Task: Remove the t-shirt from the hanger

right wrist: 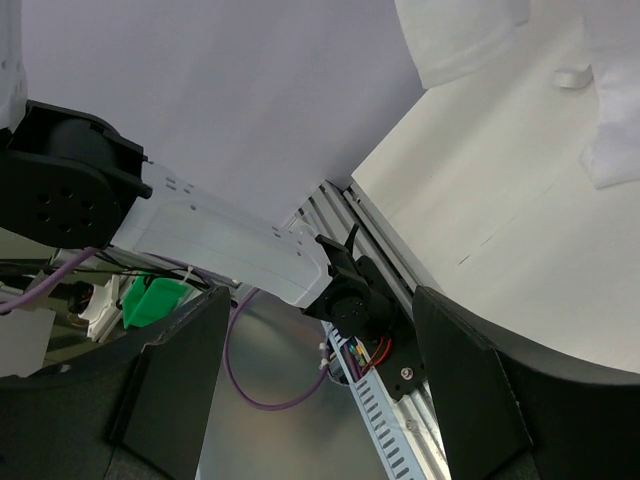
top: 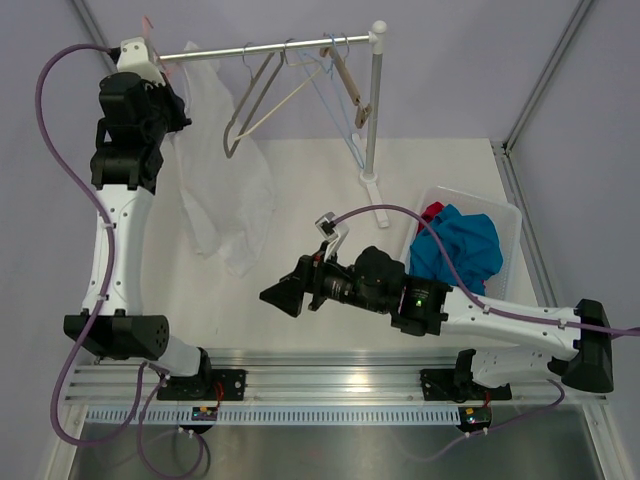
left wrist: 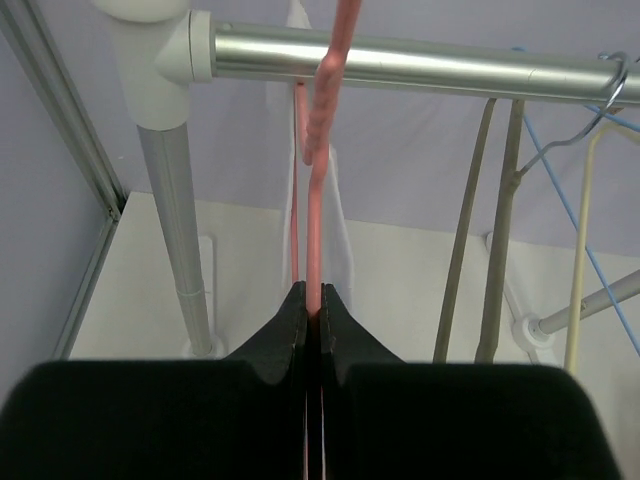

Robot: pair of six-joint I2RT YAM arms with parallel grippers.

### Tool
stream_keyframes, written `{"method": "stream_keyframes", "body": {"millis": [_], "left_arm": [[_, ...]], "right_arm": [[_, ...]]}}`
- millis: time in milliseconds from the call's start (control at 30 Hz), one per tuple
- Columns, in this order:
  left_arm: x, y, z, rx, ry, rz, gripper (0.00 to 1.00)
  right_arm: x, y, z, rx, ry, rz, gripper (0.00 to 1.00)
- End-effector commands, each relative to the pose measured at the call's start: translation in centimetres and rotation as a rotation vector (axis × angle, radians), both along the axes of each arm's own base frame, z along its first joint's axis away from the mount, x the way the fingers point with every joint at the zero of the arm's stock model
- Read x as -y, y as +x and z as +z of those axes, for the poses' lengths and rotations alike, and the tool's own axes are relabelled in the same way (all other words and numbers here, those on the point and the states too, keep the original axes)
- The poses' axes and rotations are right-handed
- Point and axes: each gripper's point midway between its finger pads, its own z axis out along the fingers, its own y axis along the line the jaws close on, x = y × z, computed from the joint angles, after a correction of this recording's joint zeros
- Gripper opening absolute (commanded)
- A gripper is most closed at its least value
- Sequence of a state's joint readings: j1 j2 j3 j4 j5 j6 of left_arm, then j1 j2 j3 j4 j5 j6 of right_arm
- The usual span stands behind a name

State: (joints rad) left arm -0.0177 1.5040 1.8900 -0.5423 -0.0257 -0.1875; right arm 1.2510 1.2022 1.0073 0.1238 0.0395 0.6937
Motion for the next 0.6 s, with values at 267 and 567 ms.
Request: {"method": "stream_keyframes", "body": {"millis": [267,567], "left_arm": [[-0.3,-8.5,2.9,0.200,-0.080,0.026,0.00],[1.5,-14.7,-1.4,0.188,-0.194,-0.050,0.00]], "right_arm": [[-2.4,-1.1,2.6,0.034,0.060,0.056,0.83],[-6.3,-1.8,0.9,0.064,-0.001,0.130,0.90]]}}
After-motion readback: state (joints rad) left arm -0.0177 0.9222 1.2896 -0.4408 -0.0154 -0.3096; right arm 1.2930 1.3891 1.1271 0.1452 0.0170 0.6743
